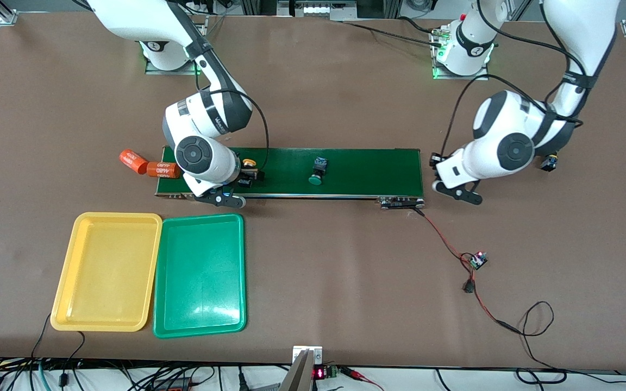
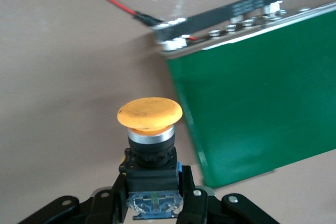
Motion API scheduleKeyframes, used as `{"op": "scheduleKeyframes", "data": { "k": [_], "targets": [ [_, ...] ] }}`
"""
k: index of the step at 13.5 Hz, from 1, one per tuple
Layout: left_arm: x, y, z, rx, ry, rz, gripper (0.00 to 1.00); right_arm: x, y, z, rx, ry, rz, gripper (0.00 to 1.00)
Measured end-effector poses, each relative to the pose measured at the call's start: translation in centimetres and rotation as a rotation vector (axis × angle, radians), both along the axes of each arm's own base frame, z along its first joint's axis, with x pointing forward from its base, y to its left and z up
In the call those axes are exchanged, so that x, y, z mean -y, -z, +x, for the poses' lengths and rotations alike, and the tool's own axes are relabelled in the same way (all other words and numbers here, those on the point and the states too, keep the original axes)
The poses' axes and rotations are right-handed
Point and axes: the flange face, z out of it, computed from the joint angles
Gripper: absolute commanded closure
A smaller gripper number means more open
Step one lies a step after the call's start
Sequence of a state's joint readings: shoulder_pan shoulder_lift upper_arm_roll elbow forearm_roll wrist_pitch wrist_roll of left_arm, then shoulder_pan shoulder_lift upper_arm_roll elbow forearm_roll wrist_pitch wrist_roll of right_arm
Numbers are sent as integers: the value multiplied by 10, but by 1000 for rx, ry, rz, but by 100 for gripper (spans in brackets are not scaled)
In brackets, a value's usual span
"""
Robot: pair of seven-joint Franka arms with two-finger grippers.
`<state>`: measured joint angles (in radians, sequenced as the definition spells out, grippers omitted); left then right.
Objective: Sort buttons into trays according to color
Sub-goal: 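Carry the yellow button to the yellow tray while the left gripper places another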
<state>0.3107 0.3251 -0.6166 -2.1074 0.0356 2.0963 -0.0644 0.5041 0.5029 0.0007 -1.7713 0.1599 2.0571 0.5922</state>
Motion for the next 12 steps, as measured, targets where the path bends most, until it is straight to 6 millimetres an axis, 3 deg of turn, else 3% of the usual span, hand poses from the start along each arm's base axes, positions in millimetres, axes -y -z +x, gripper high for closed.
{"op": "scheduleKeyframes", "data": {
  "k": [8,9,12],
  "targets": [
    [53,0,-18,-16,-104,-24,100,9,8,6,-5,-6,-8,19],
    [62,1,-20,-2,-114,-26,100,11,9,7,-5,-10,-9,23],
    [77,7,-25,3,-122,-26,100,18,14,10,-7,-24,-11,53]
  ]
}}
